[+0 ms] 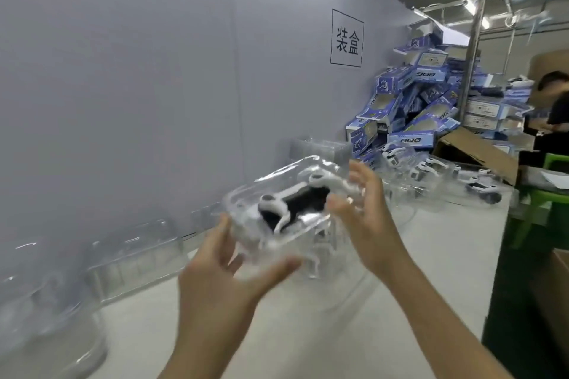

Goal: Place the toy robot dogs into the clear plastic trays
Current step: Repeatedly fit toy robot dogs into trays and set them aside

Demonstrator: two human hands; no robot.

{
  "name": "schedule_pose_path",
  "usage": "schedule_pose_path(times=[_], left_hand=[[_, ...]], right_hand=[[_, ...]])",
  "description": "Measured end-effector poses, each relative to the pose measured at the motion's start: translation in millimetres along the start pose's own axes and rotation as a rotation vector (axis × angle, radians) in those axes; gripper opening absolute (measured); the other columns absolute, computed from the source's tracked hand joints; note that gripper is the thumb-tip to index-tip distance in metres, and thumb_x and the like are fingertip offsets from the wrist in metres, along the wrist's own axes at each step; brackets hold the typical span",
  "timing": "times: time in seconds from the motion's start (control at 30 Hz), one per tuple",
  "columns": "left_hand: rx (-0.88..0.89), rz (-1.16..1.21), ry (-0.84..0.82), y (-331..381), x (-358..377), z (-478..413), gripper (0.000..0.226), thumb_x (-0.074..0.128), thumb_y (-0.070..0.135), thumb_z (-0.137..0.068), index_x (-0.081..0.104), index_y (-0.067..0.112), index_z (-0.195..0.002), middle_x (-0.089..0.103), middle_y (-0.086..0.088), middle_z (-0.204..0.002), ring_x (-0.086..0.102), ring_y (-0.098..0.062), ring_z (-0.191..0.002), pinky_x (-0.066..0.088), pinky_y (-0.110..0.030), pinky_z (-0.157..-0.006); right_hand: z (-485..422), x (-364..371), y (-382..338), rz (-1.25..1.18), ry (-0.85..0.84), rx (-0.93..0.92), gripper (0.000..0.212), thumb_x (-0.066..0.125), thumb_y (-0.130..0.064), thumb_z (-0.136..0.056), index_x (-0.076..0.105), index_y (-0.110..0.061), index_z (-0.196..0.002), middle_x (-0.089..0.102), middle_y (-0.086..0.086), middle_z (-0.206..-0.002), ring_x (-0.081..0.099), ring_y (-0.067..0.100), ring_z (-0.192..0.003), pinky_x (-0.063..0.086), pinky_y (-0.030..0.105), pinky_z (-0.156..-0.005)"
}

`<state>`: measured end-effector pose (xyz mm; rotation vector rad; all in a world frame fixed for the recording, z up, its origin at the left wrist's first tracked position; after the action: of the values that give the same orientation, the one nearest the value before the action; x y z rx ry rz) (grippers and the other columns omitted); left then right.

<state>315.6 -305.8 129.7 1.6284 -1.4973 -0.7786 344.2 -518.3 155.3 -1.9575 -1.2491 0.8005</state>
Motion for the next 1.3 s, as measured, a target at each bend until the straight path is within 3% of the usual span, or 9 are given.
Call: schedule_pose_path(times=[0.1, 0.2, 0.3, 0.43, 0.57, 0.73, 0.9, 1.13, 1.3], left_hand=[[-0.025, -0.141, -0.217, -14.3, 43.0, -39.8, 0.106, 0.087, 0.064, -0.036, 0.058, 0.019, -0.128, 0.067, 0.016, -0.117, 0.062, -0.005, -0.113, 0.051, -0.014, -0.086], [-0.255, 0.034, -0.442, -52.9, 75.4, -60.1, 0.128, 0.087, 0.049, -0.055, 0.014, 0.022, -0.156, 0.026, 0.008, -0.158, 0.028, -0.010, -0.144, 0.031, -0.025, -0.108], [-0.424, 0.039, -0.515, -91.9, 77.0, -56.1, 0.095, 0.073, 0.038, -0.083, 0.011, 0.032, -0.155, 0.015, 0.011, -0.162, 0.023, -0.010, -0.146, 0.027, -0.036, -0.115], [-0.682, 0.178, -0.173, -113.5, 69.8, -32.6, 0.080, 0.070, 0.045, -0.080, 0.024, 0.048, -0.145, 0.018, 0.011, -0.160, 0.035, -0.021, -0.135, 0.032, -0.052, -0.106], [-1.120, 0.609, -0.112, -124.9, 96.9, 5.9, 0.116, 0.068, 0.066, -0.055, 0.018, 0.033, -0.154, 0.014, -0.012, -0.162, 0.026, -0.041, -0.142, 0.024, -0.065, -0.108], [-1.103, 0.614, -0.141, -117.7, 128.4, 0.6, 0.054, 0.068, 0.061, -0.069, 0.072, 0.019, -0.103, 0.046, -0.013, -0.129, 0.042, -0.040, -0.131, 0.007, -0.062, -0.114], [-1.106, 0.585, -0.056, -121.3, 149.3, -18.7, 0.120, 0.075, 0.060, -0.060, 0.012, 0.023, -0.156, 0.009, -0.006, -0.163, 0.011, -0.032, -0.149, 0.011, -0.056, -0.117], [-1.114, 0.713, -0.141, -119.5, 180.4, -31.8, 0.072, 0.081, 0.049, -0.063, 0.052, 0.017, -0.121, 0.020, -0.009, -0.159, 0.015, -0.034, -0.147, 0.043, -0.051, -0.101], [-1.099, 0.717, -0.232, -129.9, 150.0, -23.6, 0.082, 0.076, 0.044, -0.066, 0.048, 0.014, -0.137, 0.046, -0.022, -0.144, 0.038, -0.032, -0.140, -0.001, -0.058, -0.118]], right_hand=[[-56.1, -12.9, 19.7, 0.092, 0.063, 0.011, 0.066, 0.055, -0.041, -0.070, 0.037, -0.031, -0.133, 0.042, 0.000, -0.135, 0.047, 0.019, -0.121, 0.040, 0.036, -0.103], [-87.4, -22.9, 63.2, 0.141, 0.067, 0.127, 0.073, 0.049, -0.039, -0.072, 0.035, -0.019, -0.141, 0.039, 0.009, -0.137, 0.044, 0.020, -0.119, 0.035, 0.030, -0.092], [-93.9, -26.4, 110.0, 0.223, -0.025, 0.186, 0.063, 0.053, -0.041, -0.094, 0.030, -0.016, -0.147, 0.041, 0.015, -0.140, 0.044, 0.029, -0.127, 0.039, 0.040, -0.100], [-82.0, -28.9, 120.3, 0.290, 0.043, 0.145, 0.096, 0.028, -0.080, -0.079, 0.010, -0.025, -0.155, 0.015, 0.002, -0.161, 0.009, 0.020, -0.149, 0.009, 0.044, -0.120], [-28.4, -37.0, 127.4, -0.127, 0.407, 0.093, 0.094, 0.042, -0.067, -0.071, 0.013, -0.030, -0.153, 0.016, -0.016, -0.154, 0.012, 0.002, -0.144, 0.013, 0.036, -0.120], [27.7, -22.7, 181.6, -0.387, 0.478, 0.398, 0.067, 0.052, -0.041, -0.091, 0.019, -0.039, -0.150, 0.018, 0.002, -0.160, 0.022, 0.019, -0.145, 0.021, 0.044, -0.115], [21.4, -11.1, 187.9, -0.333, 0.323, 0.360, 0.089, 0.054, -0.051, -0.070, 0.017, -0.039, -0.151, 0.013, -0.010, -0.159, 0.020, 0.012, -0.143, 0.022, 0.036, -0.112], [21.8, -6.5, 200.7, -0.309, 0.234, 0.352, 0.076, 0.051, -0.047, -0.076, 0.021, -0.049, -0.145, 0.016, -0.014, -0.158, 0.019, -0.008, -0.130, 0.020, 0.028, -0.106], [22.9, -5.6, 196.0, -0.307, 0.189, 0.326, 0.068, 0.060, -0.041, -0.084, 0.025, -0.051, -0.141, 0.018, -0.005, -0.160, 0.019, -0.006, -0.134, 0.021, 0.036, -0.113]])
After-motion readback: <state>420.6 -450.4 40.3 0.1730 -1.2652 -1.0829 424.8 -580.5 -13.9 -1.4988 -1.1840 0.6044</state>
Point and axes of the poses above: each hand's wrist, its own z-axis away from the middle knuckle, its own x-axis out of the palm, y = z × x, the point moved 5 cm from there along -z, towards the middle knuckle
